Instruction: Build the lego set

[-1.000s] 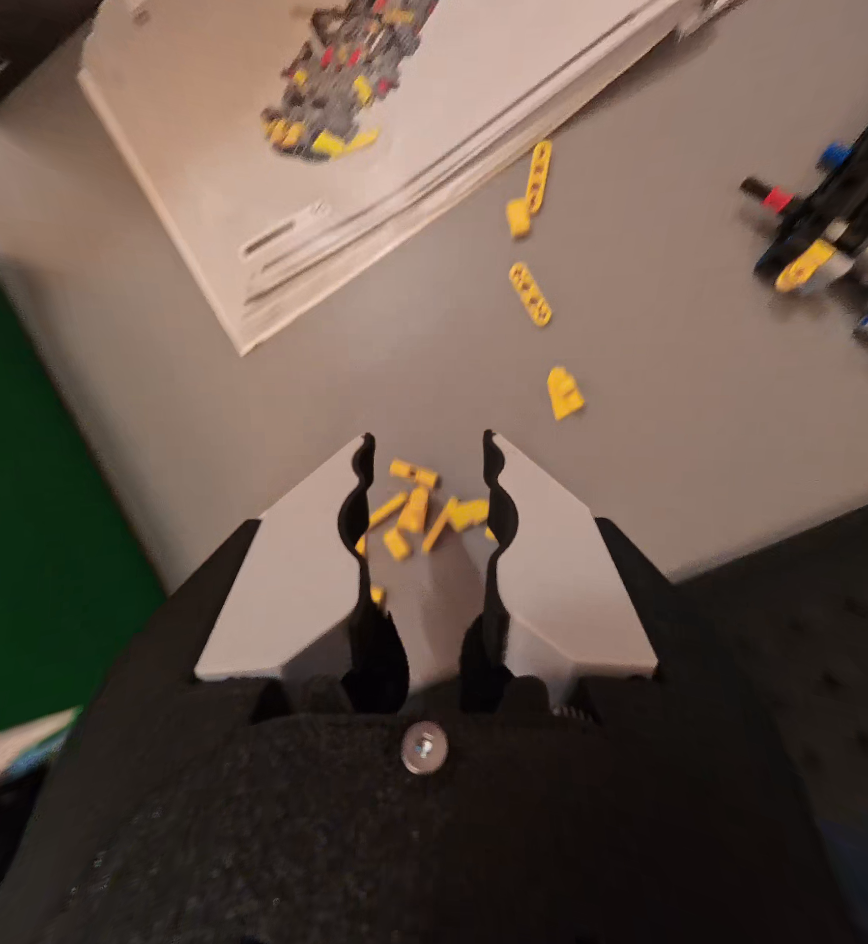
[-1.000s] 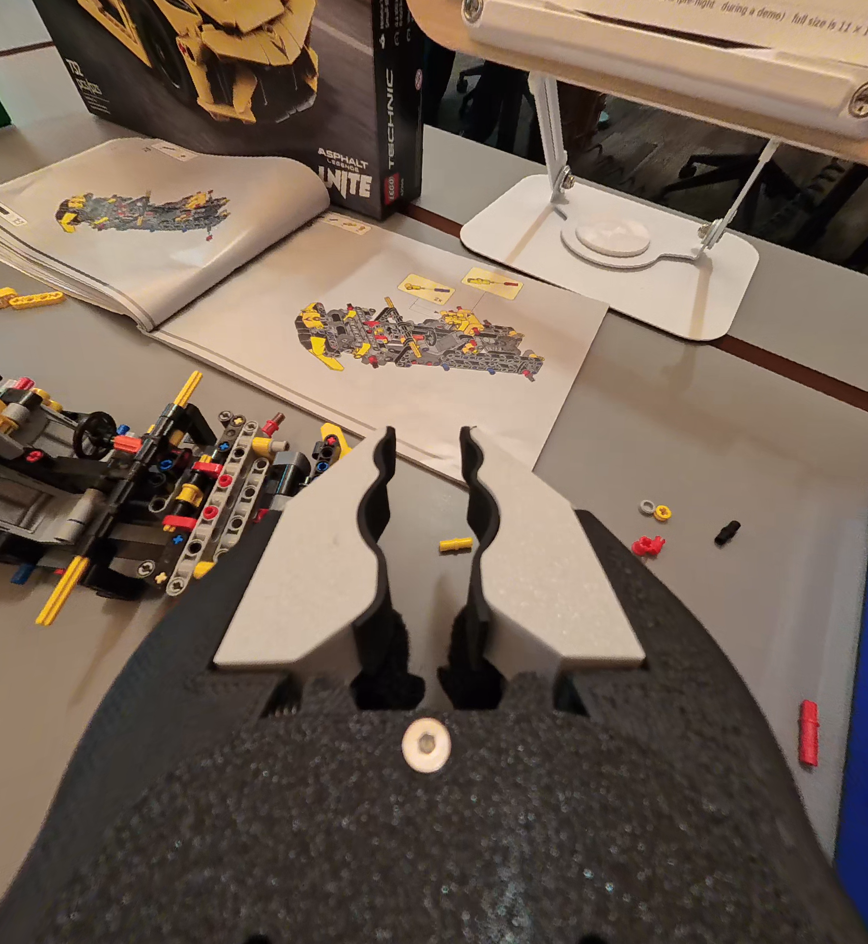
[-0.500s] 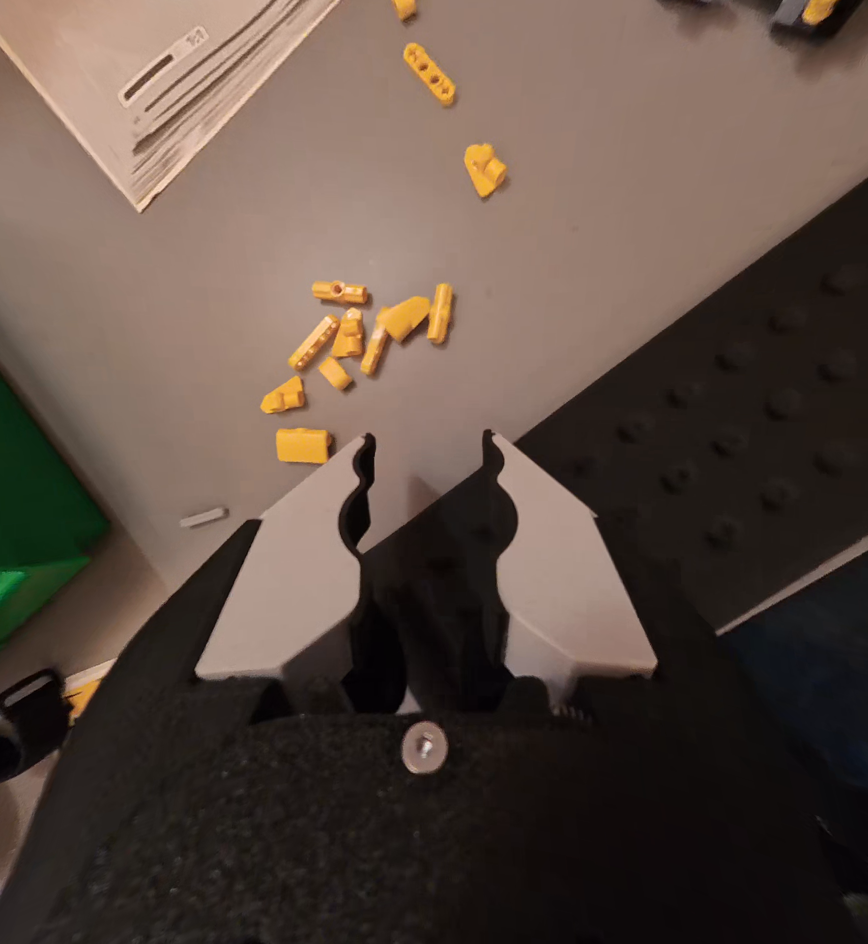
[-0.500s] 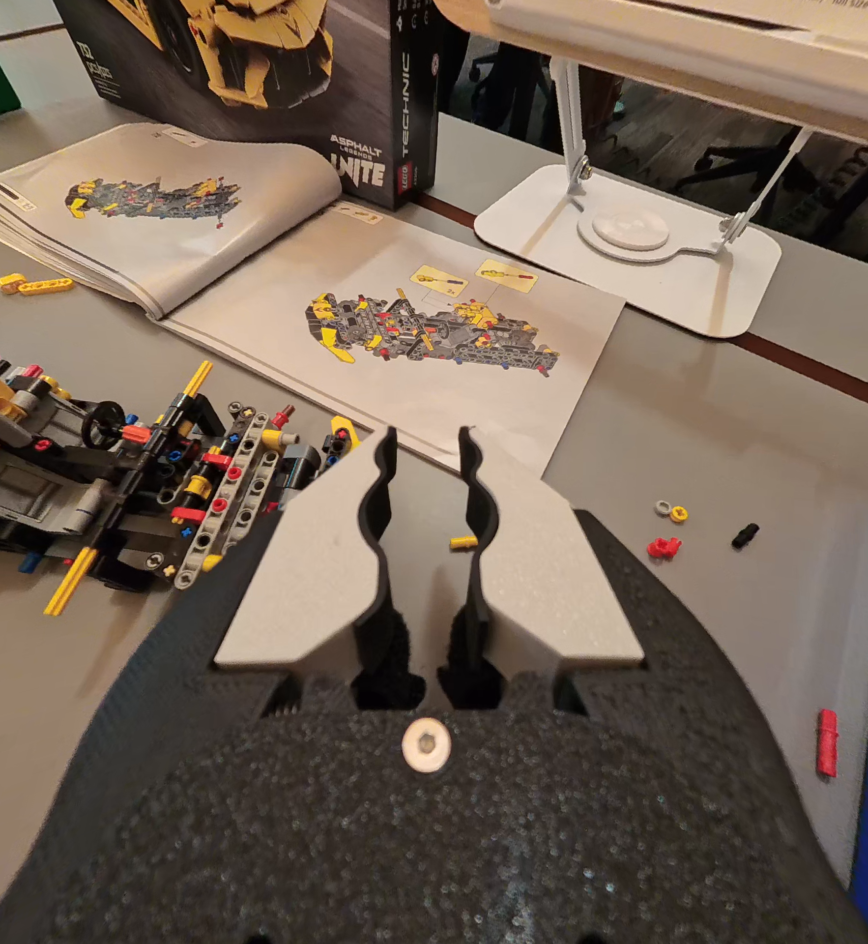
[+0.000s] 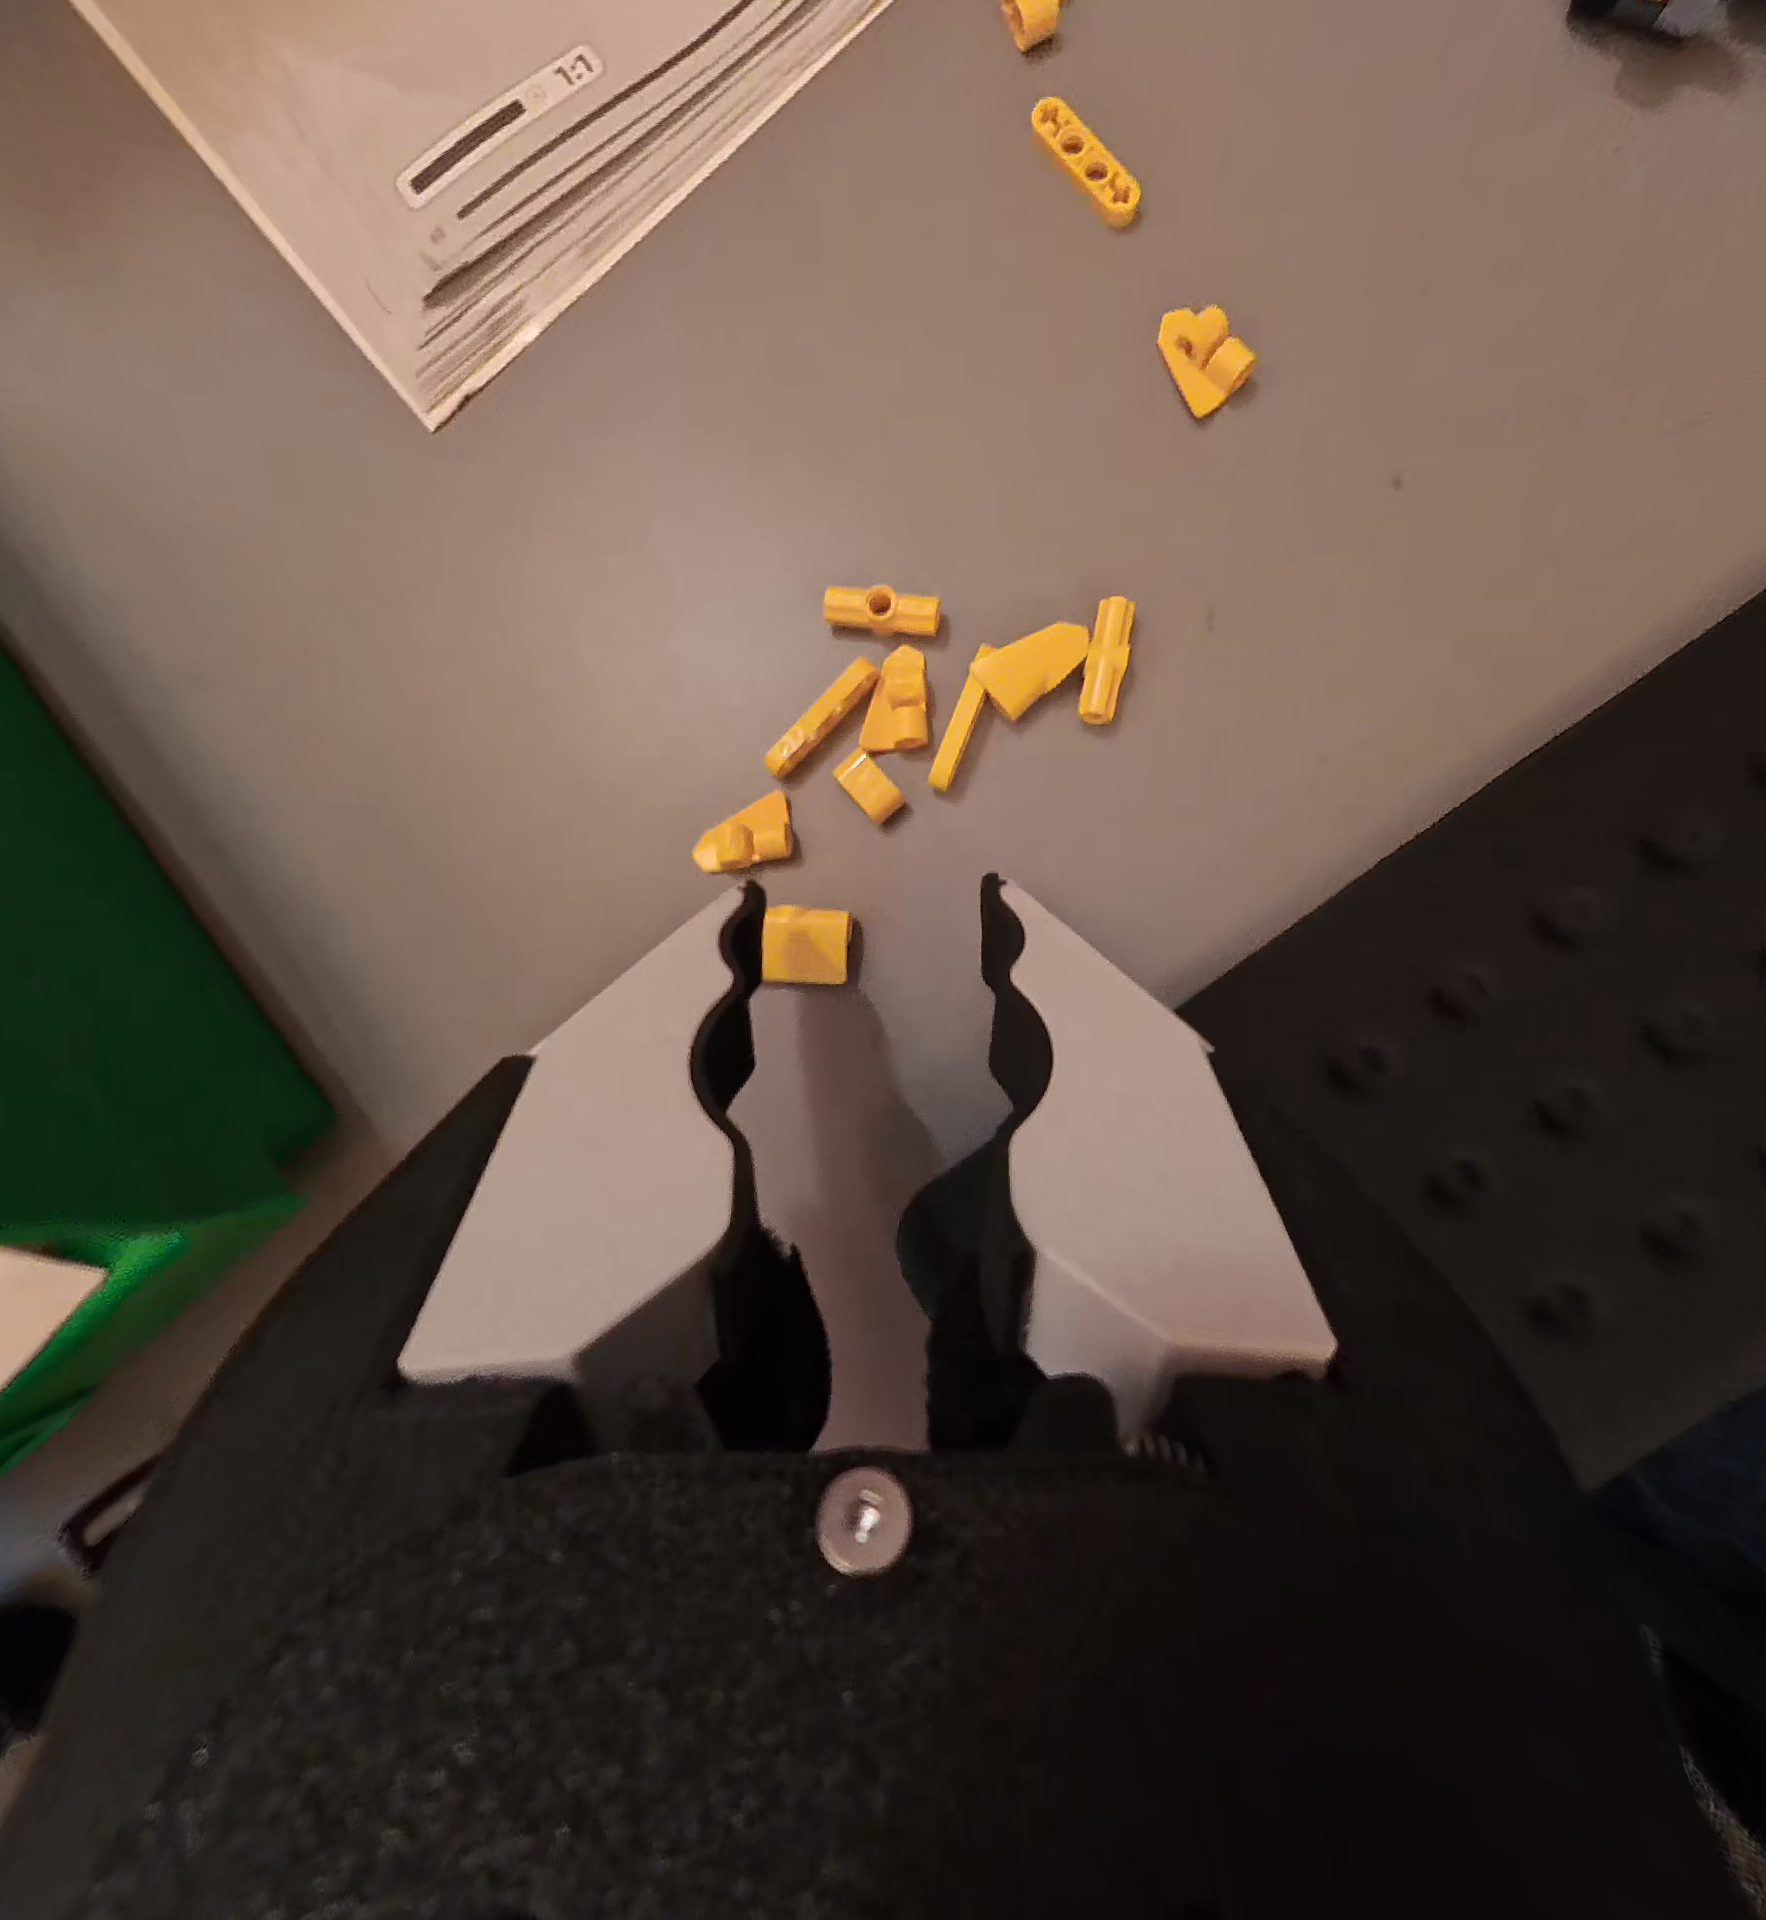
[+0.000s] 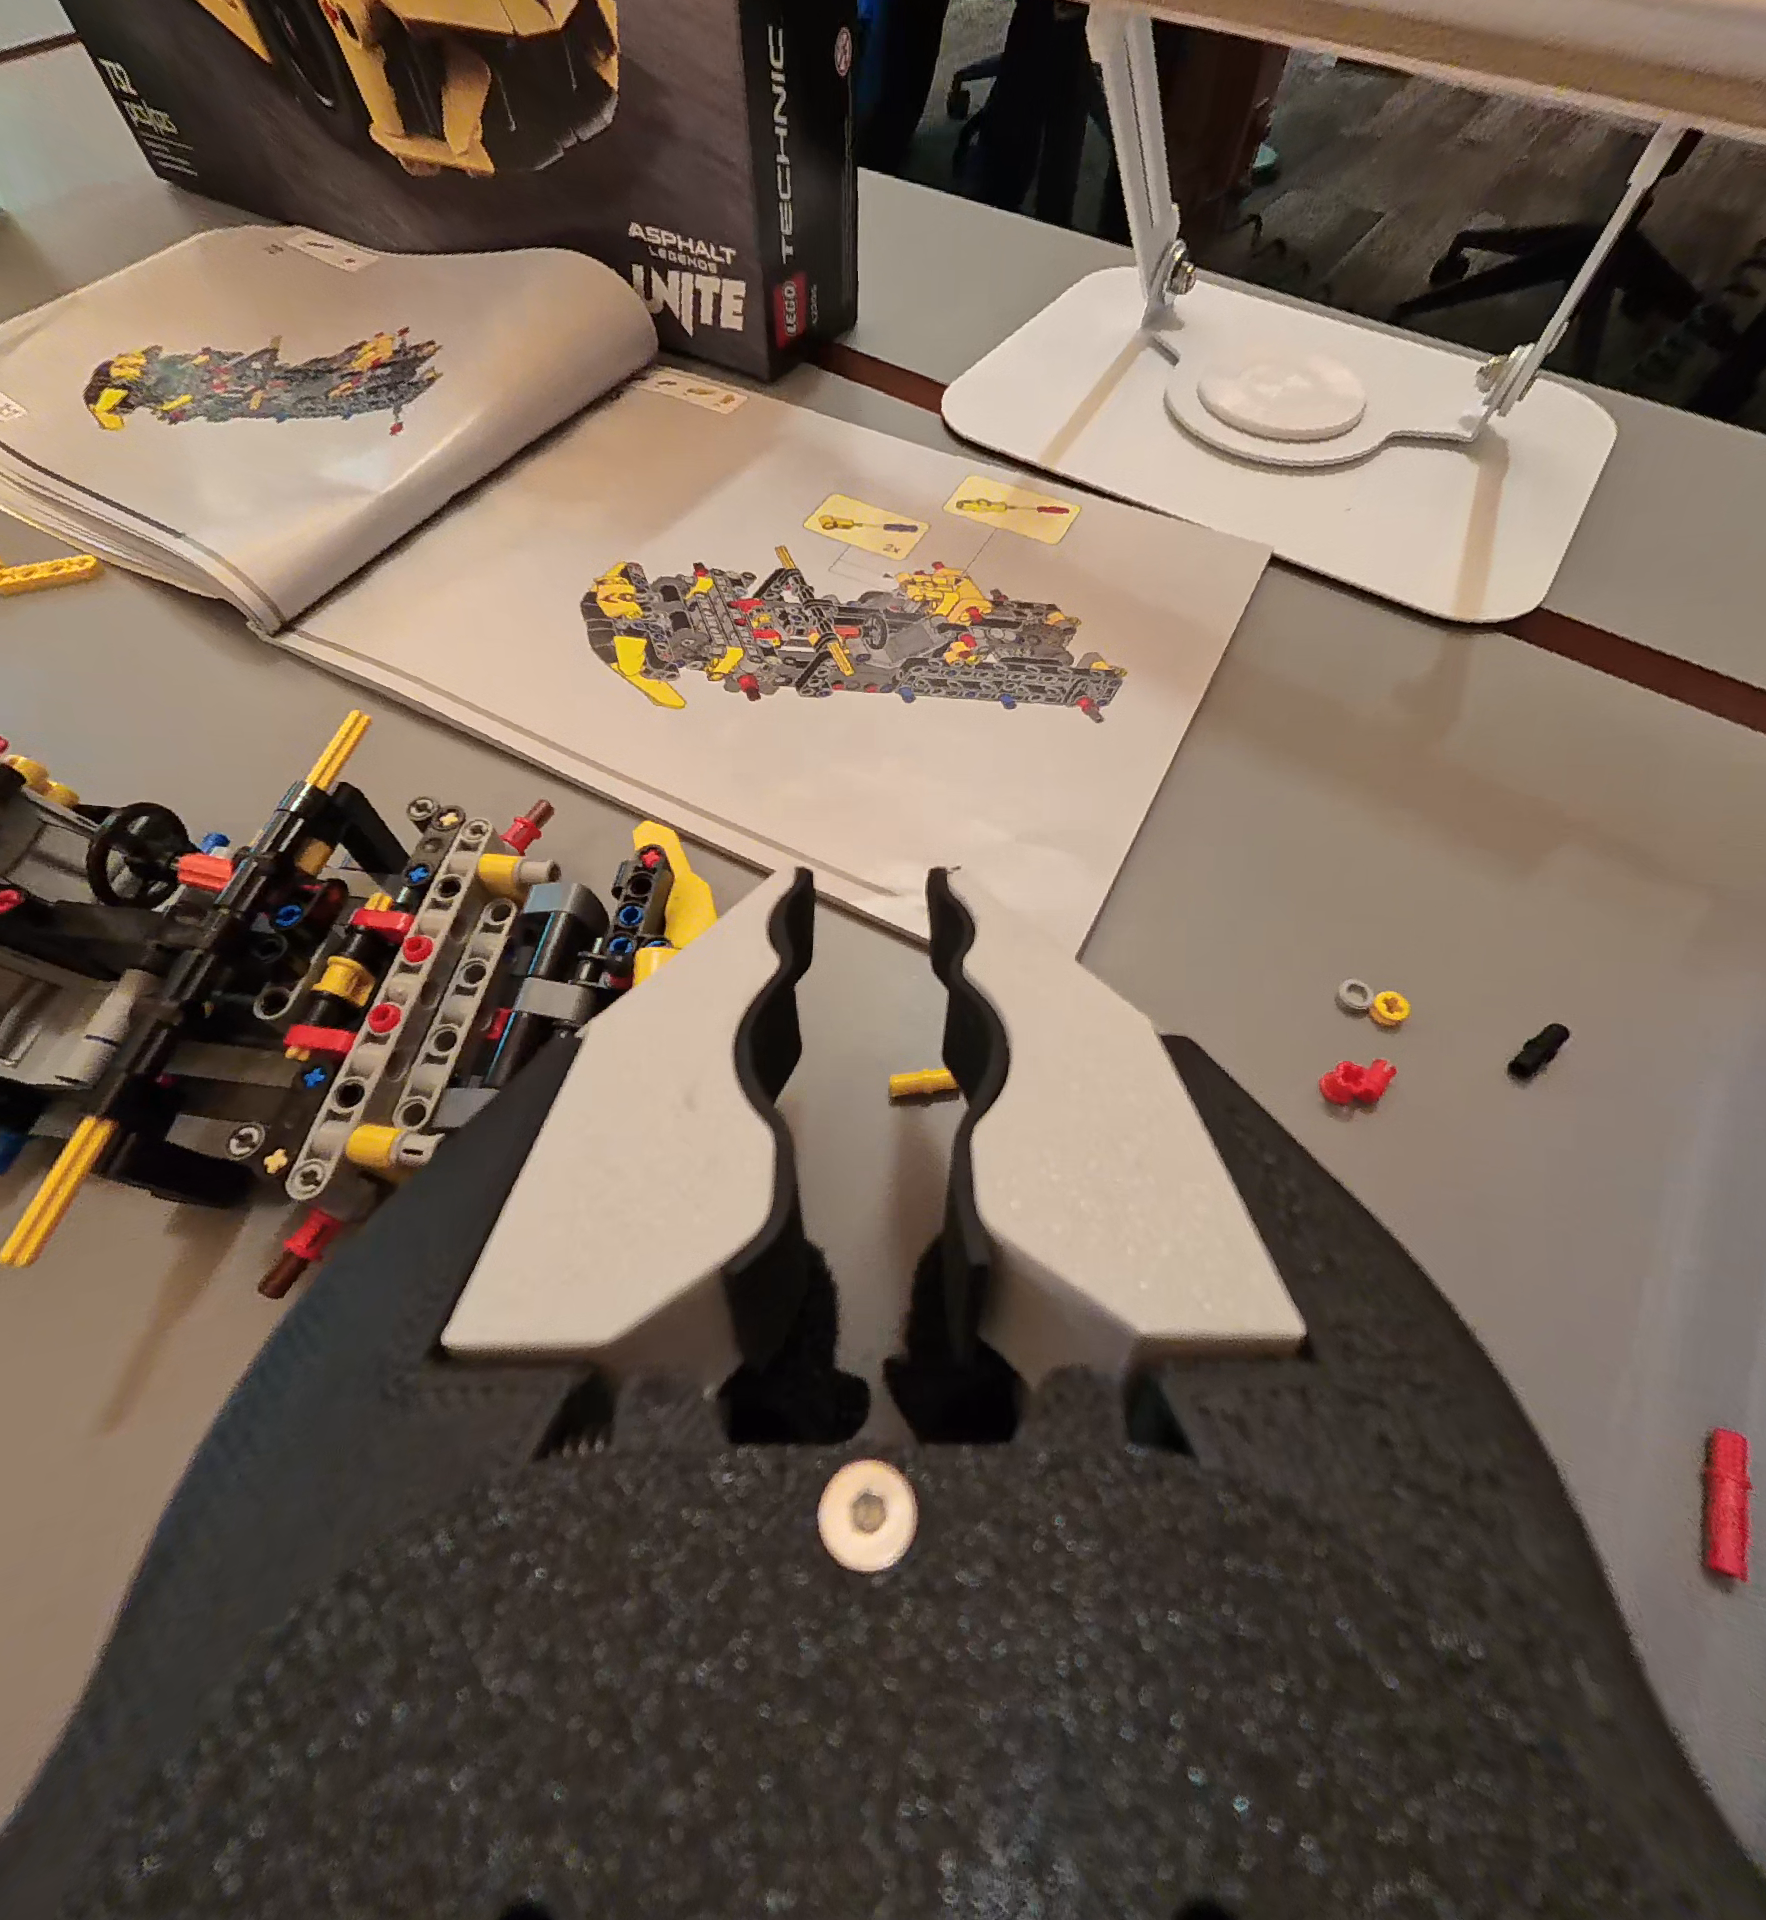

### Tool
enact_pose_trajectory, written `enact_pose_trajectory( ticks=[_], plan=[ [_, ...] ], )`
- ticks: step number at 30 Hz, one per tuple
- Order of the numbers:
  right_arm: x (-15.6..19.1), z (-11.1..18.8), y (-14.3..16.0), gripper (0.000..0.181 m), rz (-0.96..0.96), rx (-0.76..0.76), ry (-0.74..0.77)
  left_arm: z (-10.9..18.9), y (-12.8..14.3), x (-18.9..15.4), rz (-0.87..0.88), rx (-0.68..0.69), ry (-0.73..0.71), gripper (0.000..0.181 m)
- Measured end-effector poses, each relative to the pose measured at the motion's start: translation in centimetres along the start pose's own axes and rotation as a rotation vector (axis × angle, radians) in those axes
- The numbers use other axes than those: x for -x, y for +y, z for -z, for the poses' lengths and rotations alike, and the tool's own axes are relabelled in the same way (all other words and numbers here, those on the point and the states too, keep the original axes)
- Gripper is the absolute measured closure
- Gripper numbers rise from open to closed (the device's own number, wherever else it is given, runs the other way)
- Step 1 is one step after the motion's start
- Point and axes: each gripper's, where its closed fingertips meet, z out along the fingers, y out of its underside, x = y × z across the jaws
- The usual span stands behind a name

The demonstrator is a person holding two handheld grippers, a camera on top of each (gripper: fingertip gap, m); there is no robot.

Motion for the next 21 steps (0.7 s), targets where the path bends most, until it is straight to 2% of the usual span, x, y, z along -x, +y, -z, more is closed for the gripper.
enact_pose_trajectory(
  ticks=[7,10,21],
  plan=[
    [-0.2,-0.3,0.5,0.16,0.004,0.018,0.003,-1.7,-0.7,0.1,-0.091,0.014,0.018,0.149],
    [-0.2,-0.5,0.8,0.16,0.002,0.028,0.0,-2.0,-0.9,-0.2,-0.083,0.007,0.057,0.152],
    [-0.4,-0.2,0.5,0.161,-0.006,0.014,0.002,-2.6,-0.8,0.2,-0.057,0.001,0.053,0.166]
  ],
)
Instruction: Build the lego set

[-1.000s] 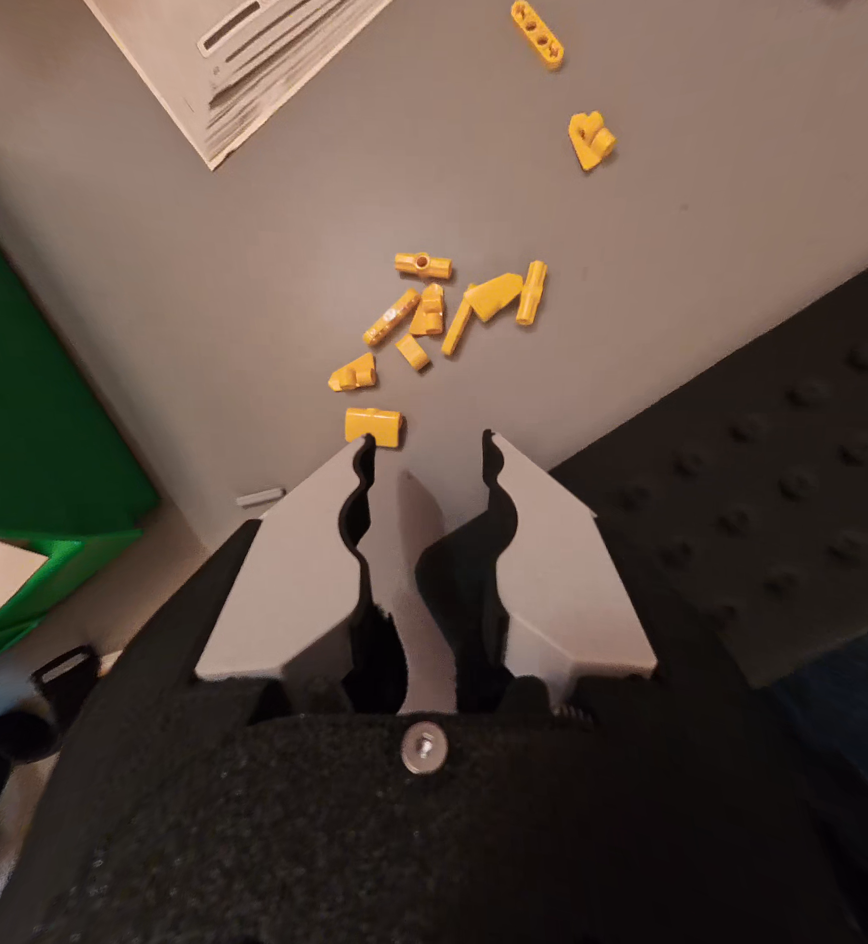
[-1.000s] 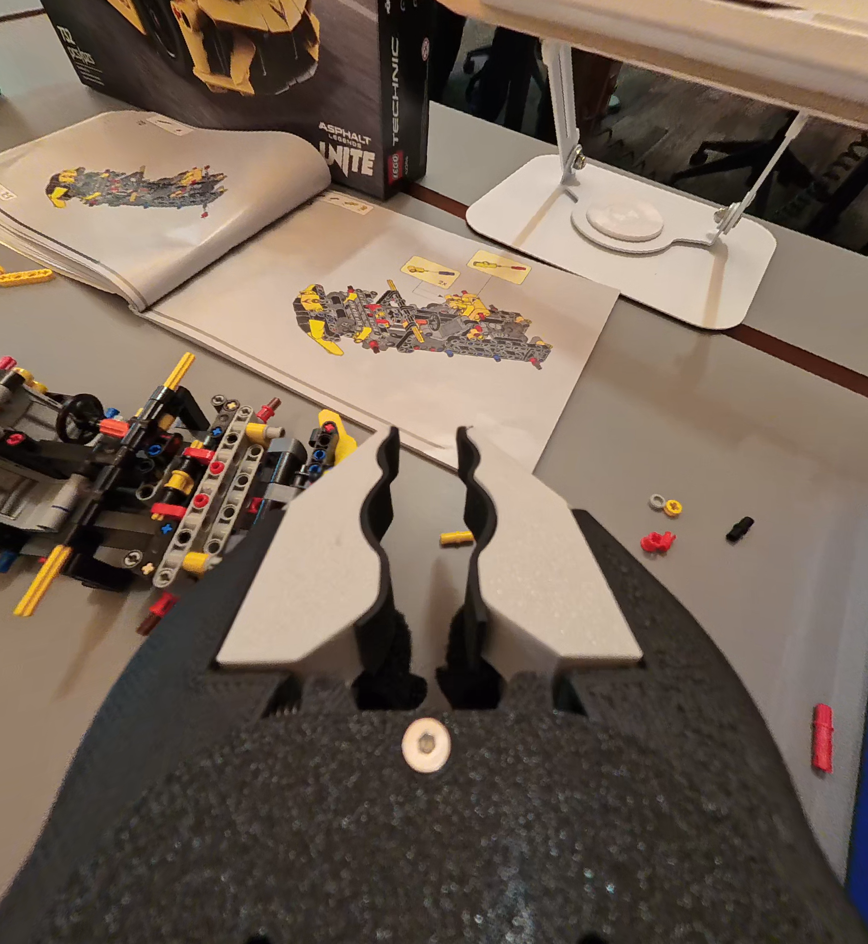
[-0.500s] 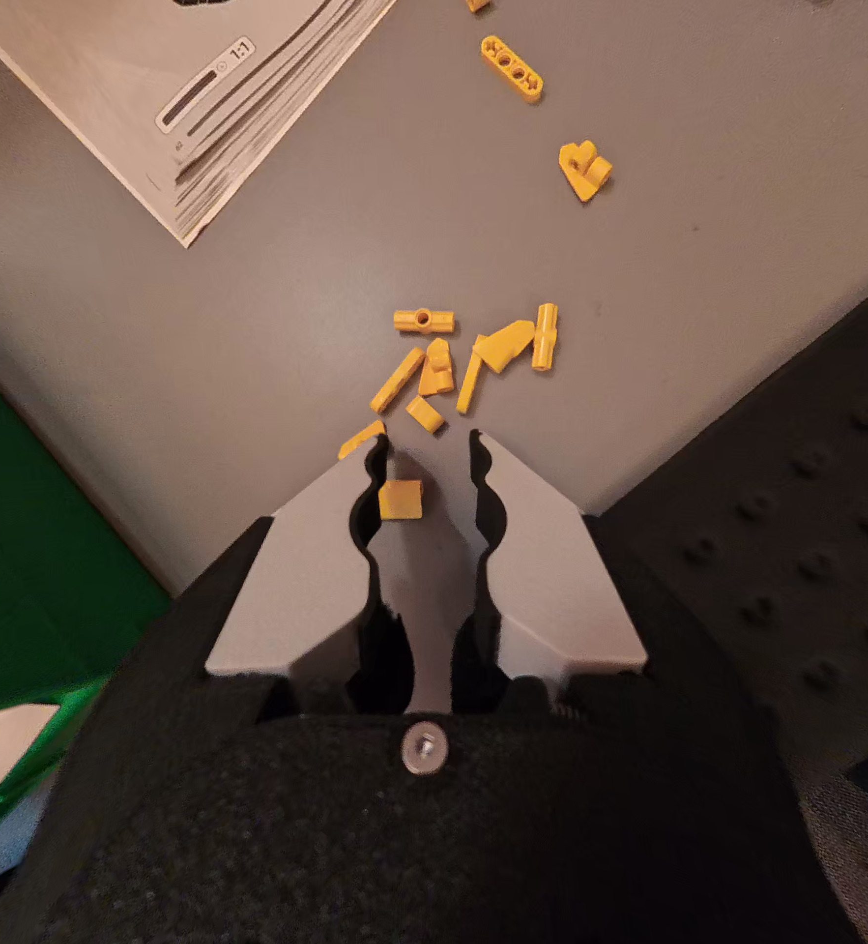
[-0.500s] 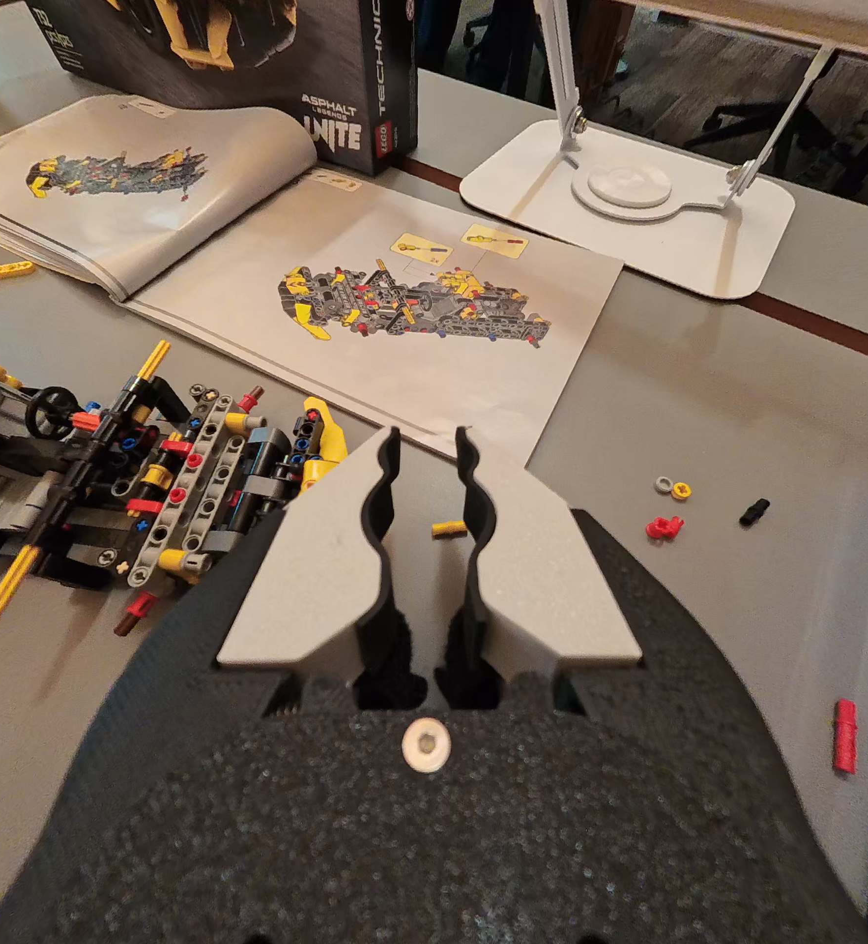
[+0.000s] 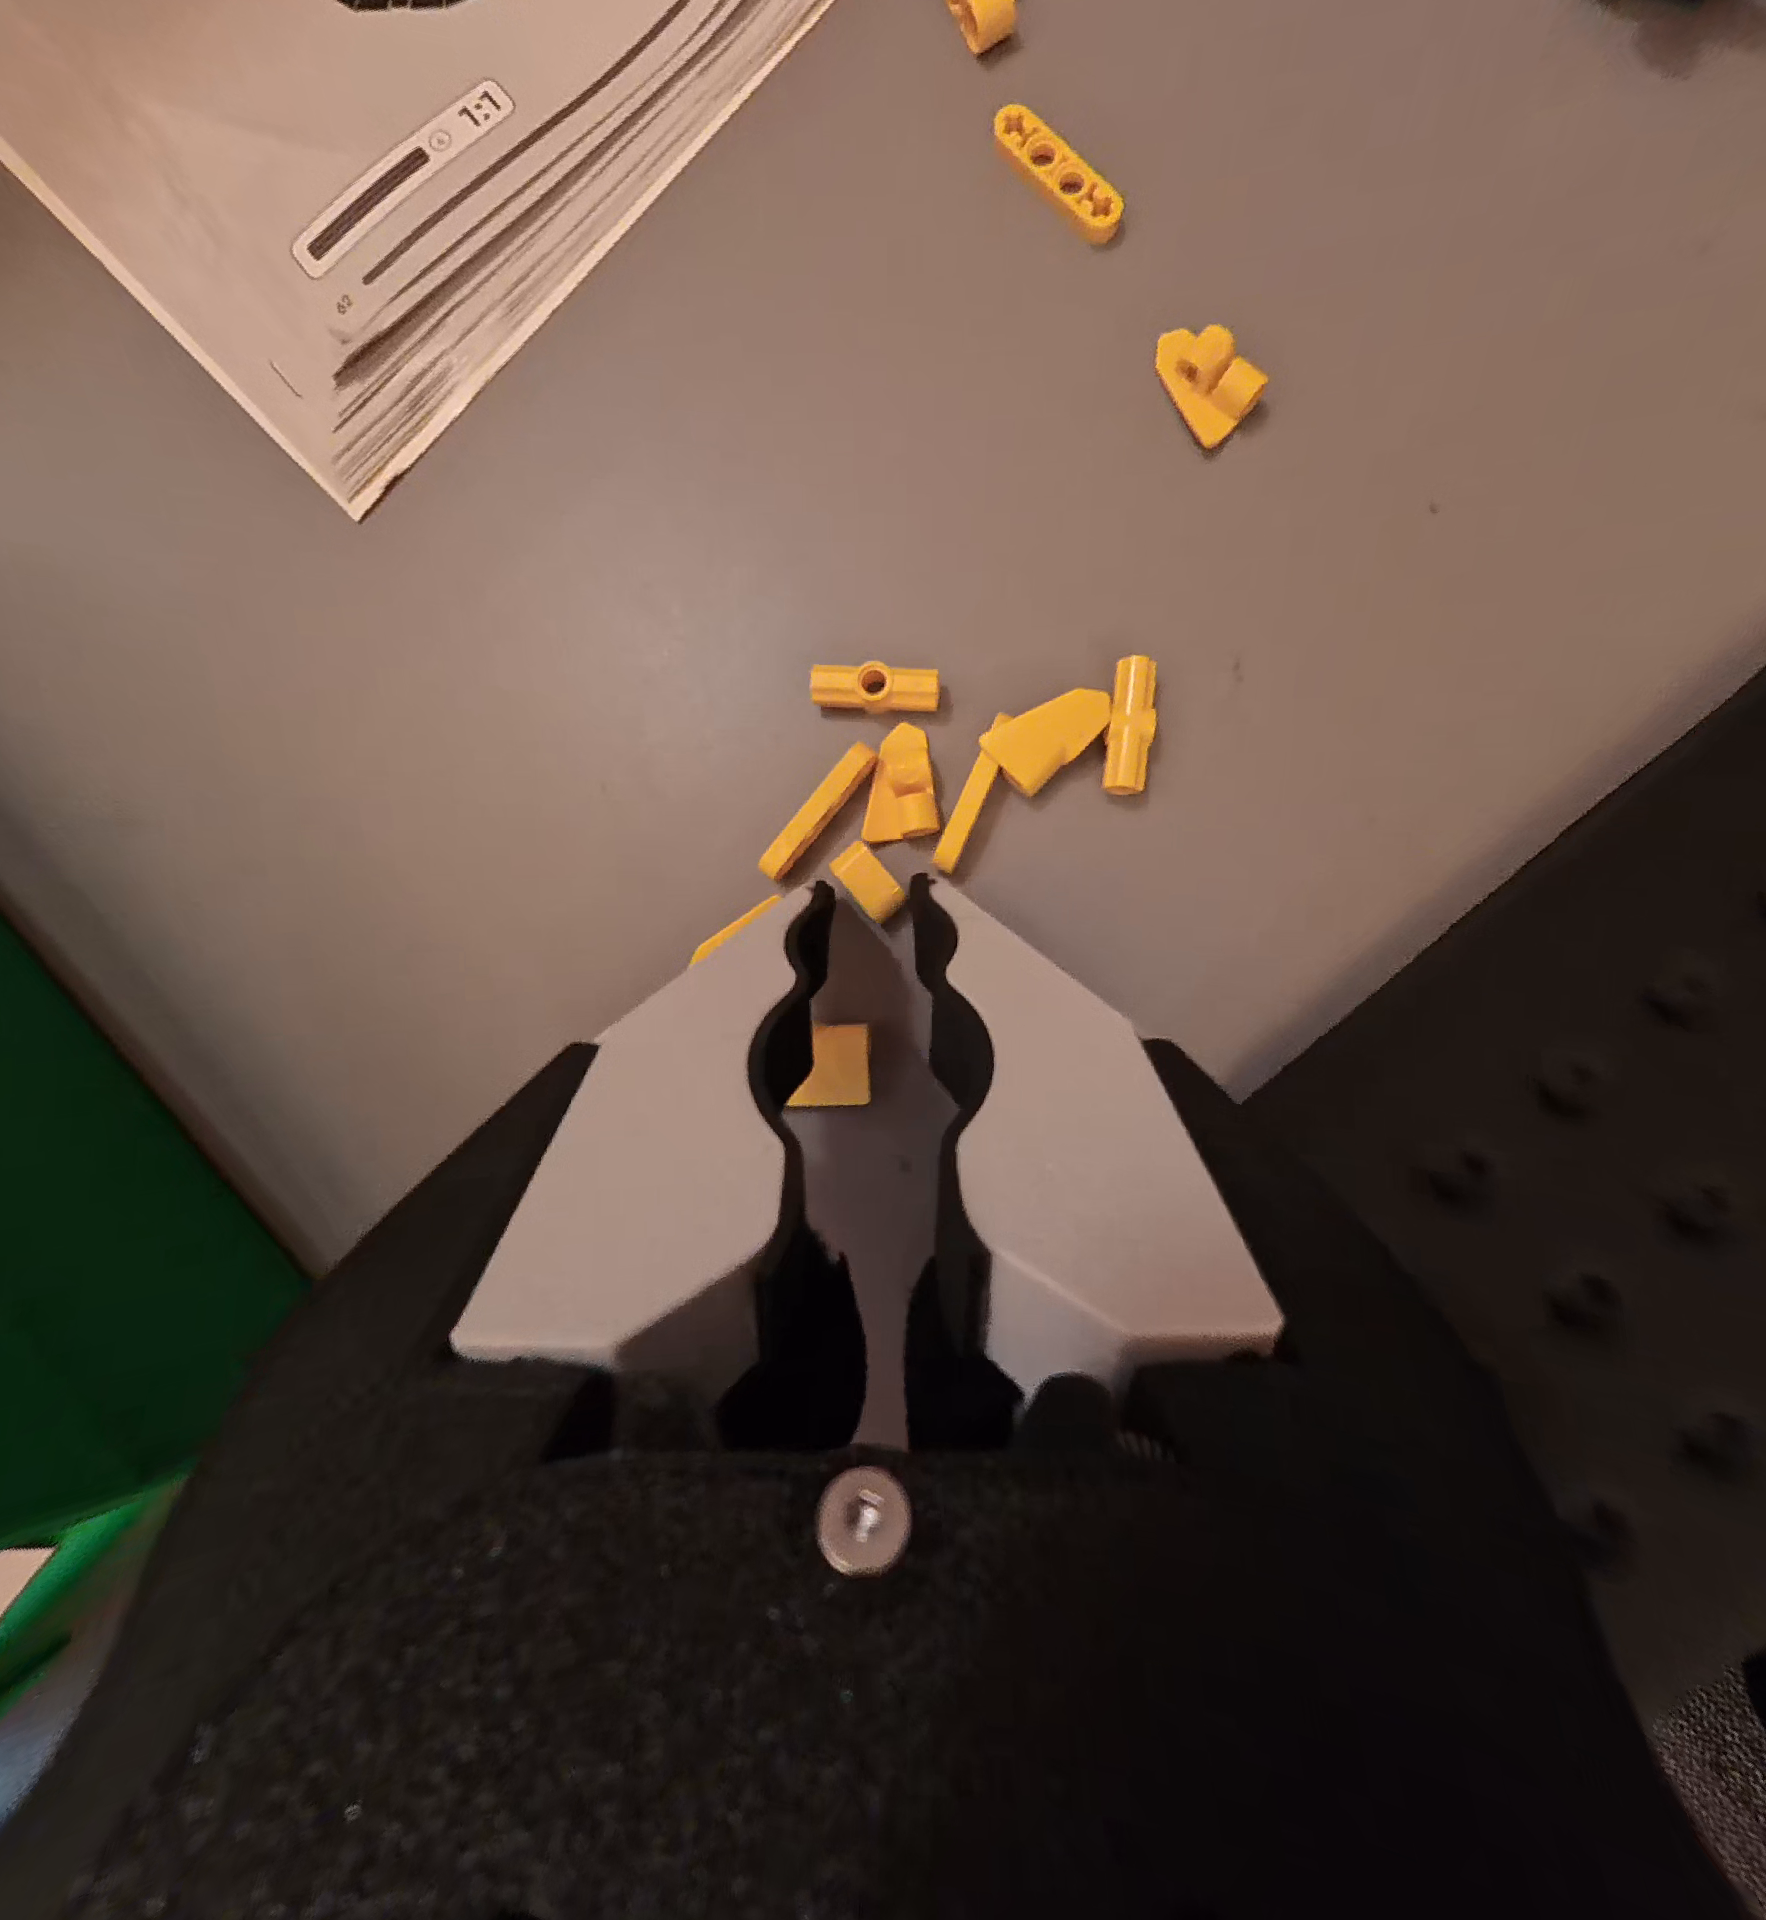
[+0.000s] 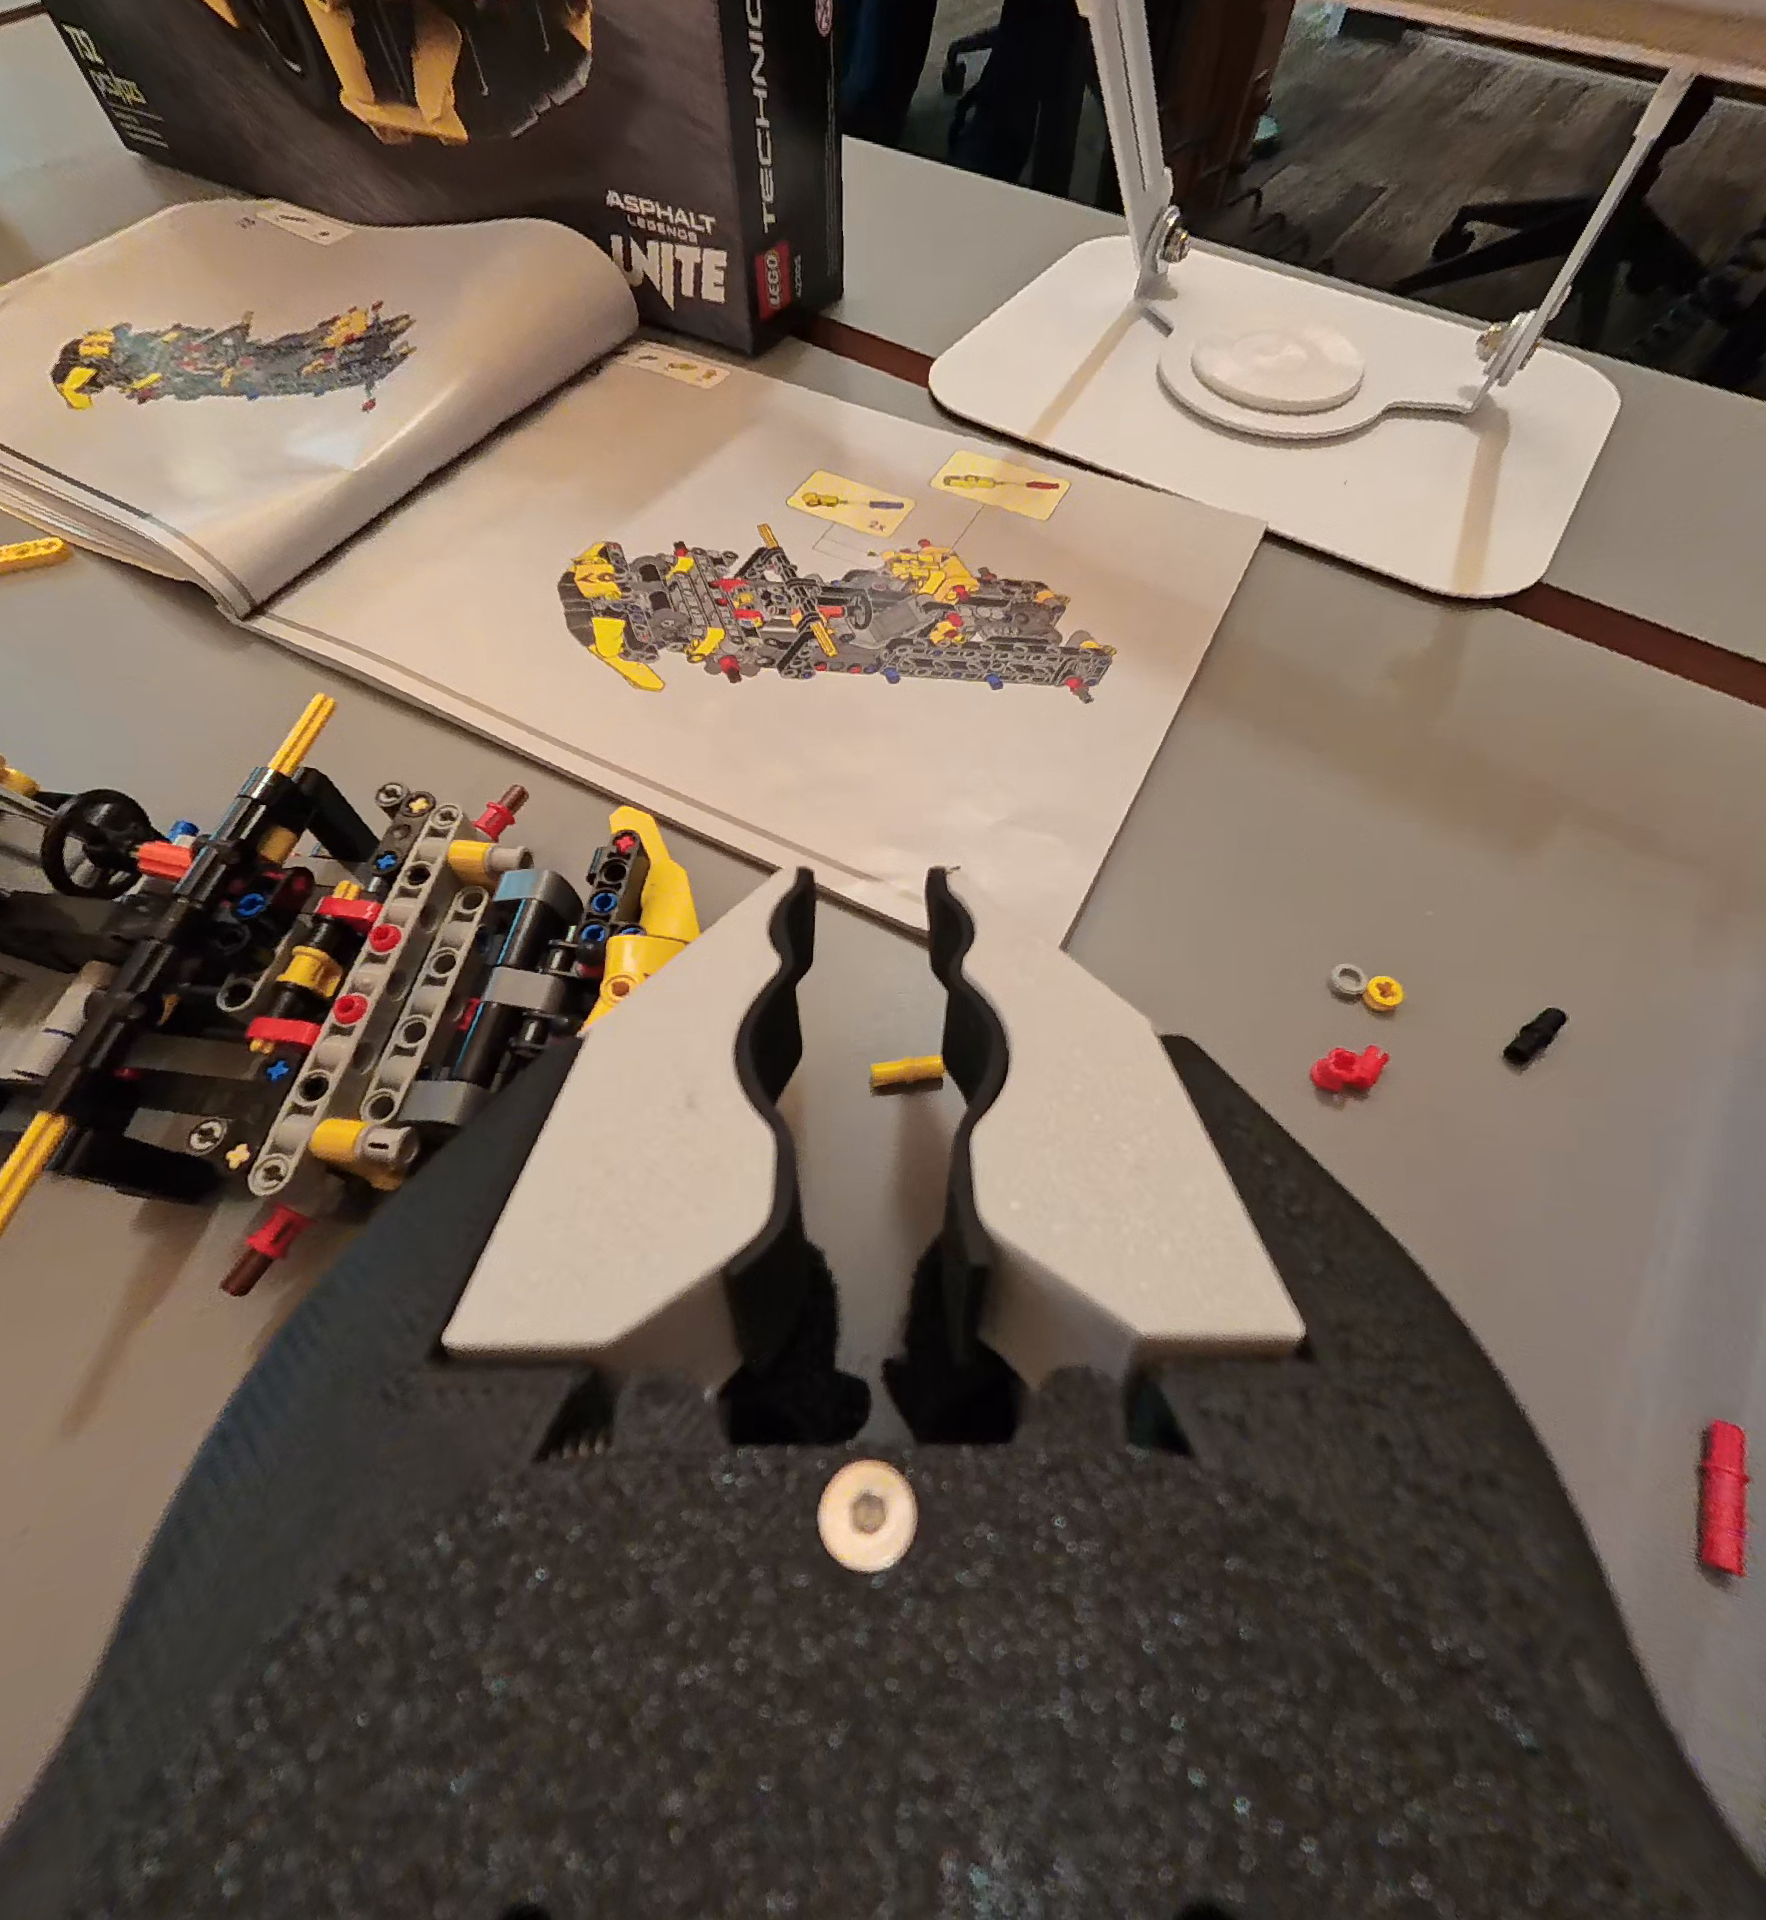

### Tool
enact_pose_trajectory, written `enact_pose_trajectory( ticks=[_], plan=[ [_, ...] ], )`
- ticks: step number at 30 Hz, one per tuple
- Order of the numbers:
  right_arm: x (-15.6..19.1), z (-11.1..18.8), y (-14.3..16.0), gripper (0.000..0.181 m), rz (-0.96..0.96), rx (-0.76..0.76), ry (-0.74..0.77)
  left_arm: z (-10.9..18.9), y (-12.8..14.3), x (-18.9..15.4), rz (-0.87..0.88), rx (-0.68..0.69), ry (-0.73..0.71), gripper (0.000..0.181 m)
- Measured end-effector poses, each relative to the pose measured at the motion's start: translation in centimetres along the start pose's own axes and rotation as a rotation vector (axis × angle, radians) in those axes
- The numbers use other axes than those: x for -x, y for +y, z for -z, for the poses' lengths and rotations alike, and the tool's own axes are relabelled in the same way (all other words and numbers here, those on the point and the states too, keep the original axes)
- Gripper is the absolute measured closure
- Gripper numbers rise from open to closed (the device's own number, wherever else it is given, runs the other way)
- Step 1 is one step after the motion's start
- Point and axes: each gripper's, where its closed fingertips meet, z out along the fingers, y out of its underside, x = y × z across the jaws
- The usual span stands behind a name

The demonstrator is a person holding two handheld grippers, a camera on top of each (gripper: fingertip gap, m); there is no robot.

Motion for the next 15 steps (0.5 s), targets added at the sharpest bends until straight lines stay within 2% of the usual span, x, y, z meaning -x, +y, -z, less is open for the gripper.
enact_pose_trajectory(
  ticks=[2,15],
  plan=[
    [-0.01,0.06,-0.05,0.161,0.001,-0.002,-0.001,-0.06,0.02,0.07,0.011,0.0,0.002,0.171],
    [-0.07,0.44,-0.47,0.161,0.006,-0.015,0.004,-0.07,-0.88,0.28,0.064,-0.077,0.005,0.172]
  ],
)
